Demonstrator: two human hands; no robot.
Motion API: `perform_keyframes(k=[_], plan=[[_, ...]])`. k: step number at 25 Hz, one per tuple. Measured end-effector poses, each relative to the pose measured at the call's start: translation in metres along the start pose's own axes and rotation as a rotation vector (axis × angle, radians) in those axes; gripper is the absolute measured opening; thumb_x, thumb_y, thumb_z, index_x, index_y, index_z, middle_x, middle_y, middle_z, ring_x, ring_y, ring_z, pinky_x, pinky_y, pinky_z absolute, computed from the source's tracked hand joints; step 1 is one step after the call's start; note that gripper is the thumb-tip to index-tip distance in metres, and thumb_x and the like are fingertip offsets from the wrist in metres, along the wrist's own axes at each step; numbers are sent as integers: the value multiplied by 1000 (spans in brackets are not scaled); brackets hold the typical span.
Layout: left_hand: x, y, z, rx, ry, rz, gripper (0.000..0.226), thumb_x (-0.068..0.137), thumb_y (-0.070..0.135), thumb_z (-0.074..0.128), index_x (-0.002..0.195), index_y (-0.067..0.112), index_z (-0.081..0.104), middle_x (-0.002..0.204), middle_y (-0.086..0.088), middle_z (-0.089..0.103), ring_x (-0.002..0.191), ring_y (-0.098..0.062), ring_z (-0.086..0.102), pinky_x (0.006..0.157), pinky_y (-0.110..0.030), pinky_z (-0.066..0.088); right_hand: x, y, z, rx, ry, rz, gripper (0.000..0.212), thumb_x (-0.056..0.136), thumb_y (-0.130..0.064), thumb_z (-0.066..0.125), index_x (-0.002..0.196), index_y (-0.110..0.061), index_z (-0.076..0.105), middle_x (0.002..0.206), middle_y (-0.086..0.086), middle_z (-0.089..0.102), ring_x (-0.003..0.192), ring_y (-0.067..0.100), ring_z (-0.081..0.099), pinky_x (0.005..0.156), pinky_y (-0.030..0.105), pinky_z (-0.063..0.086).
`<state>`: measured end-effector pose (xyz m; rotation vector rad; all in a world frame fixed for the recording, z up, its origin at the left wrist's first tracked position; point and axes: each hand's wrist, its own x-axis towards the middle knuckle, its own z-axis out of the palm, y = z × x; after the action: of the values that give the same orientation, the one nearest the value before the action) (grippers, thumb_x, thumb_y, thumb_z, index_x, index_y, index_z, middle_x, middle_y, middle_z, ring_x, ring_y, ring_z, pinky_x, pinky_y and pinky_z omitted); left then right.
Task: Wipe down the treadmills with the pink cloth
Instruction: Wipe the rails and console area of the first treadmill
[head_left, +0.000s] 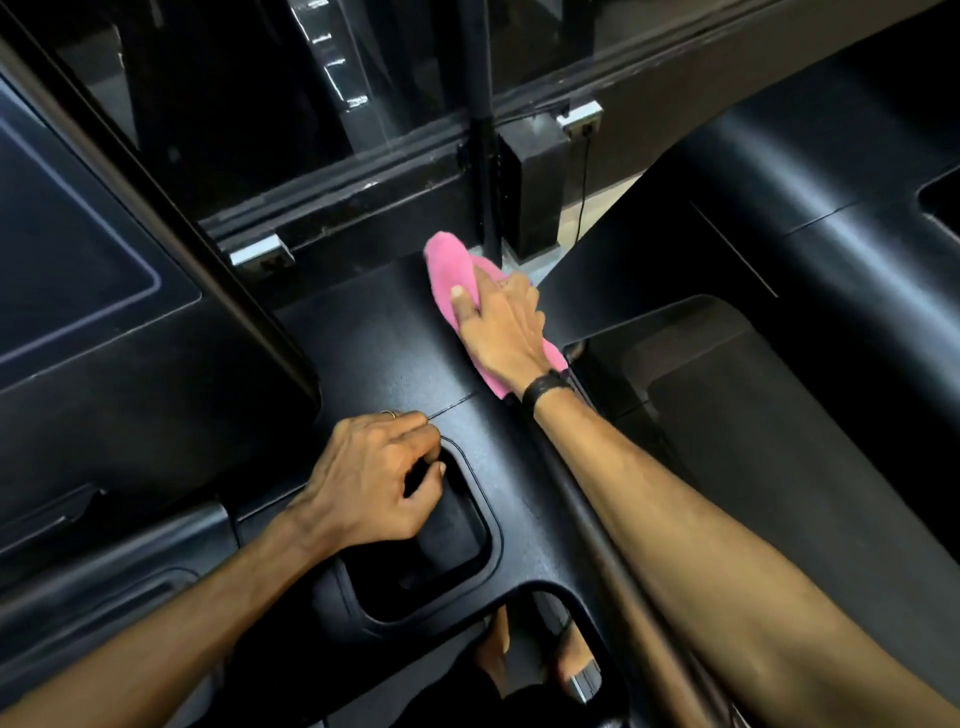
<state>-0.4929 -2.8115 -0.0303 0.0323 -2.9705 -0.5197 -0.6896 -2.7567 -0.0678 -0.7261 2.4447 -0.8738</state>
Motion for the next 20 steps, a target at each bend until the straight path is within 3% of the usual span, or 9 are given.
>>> perform_keyframes(k=[3, 6, 8, 10, 11, 14, 15, 18, 20], plan=[[-2, 0, -3, -29, 42, 20, 17, 78, 24, 55, 65, 13, 57, 60, 6, 45, 51, -18, 44, 49, -30, 38, -77, 15, -5, -136, 107, -226, 51, 103, -44, 39, 151, -29, 35, 102, 6, 43, 97, 26, 40, 88, 43, 41], [-11, 5, -4, -54, 64, 69, 19, 79, 18, 52, 62, 11, 56, 57, 2, 46, 50, -20, 42, 48, -33, 38, -160, 48, -6, -275, 154, -397, 48, 103, -47, 38, 148, -30, 40, 99, 1, 39, 91, 20, 38, 76, 37, 38], [-14, 12, -3, -58, 80, 86, 20, 79, 16, 51, 60, 9, 54, 57, 1, 45, 49, -22, 41, 47, -37, 39, -155, 82, -15, -133, 91, -144, 49, 105, -48, 31, 149, -31, 40, 110, 3, 45, 99, 19, 43, 80, 33, 36], [-18, 25, -2, -77, 90, 81, 20, 78, 14, 50, 59, 8, 52, 56, 2, 43, 48, -21, 39, 46, -39, 38, -149, 91, -20, -18, 42, 116, 52, 105, -47, 27, 149, -24, 40, 124, 12, 49, 116, 28, 48, 94, 37, 39], [-20, 32, 0, -99, 89, 74, 19, 77, 13, 50, 58, 9, 52, 55, 2, 42, 48, -19, 38, 45, -39, 37, -156, 84, -18, -48, 69, 76, 54, 105, -46, 25, 149, -20, 39, 123, 14, 49, 116, 32, 47, 97, 40, 40], [-22, 56, 3, -155, 73, 62, 13, 73, 12, 50, 60, 11, 53, 56, 5, 43, 49, -16, 39, 45, -37, 36, -207, 75, -8, -184, 131, -205, 54, 105, -44, 28, 155, -23, 33, 106, 6, 44, 95, 23, 42, 83, 39, 41], [-22, 62, 4, -158, 65, 55, 12, 72, 13, 50, 60, 12, 53, 56, 6, 45, 49, -15, 40, 45, -36, 37, -208, 85, -16, -102, 97, -191, 53, 106, -44, 30, 155, -26, 31, 106, 5, 44, 97, 23, 43, 84, 37, 41], [-25, 82, 3, -167, 75, 3, 14, 73, 14, 49, 61, 14, 56, 56, 7, 50, 48, -12, 42, 45, -32, 37, -187, 126, -28, 109, -26, 131, 45, 106, -45, 34, 146, -27, 46, 122, 6, 48, 121, 31, 48, 98, 38, 40], [-29, 94, 2, -183, 97, -22, 16, 75, 15, 48, 62, 14, 58, 58, 8, 52, 49, -8, 44, 47, -29, 38, -204, 133, -28, 59, -28, 79, 41, 105, -46, 36, 138, -27, 51, 116, 2, 45, 116, 26, 50, 95, 38, 43]])
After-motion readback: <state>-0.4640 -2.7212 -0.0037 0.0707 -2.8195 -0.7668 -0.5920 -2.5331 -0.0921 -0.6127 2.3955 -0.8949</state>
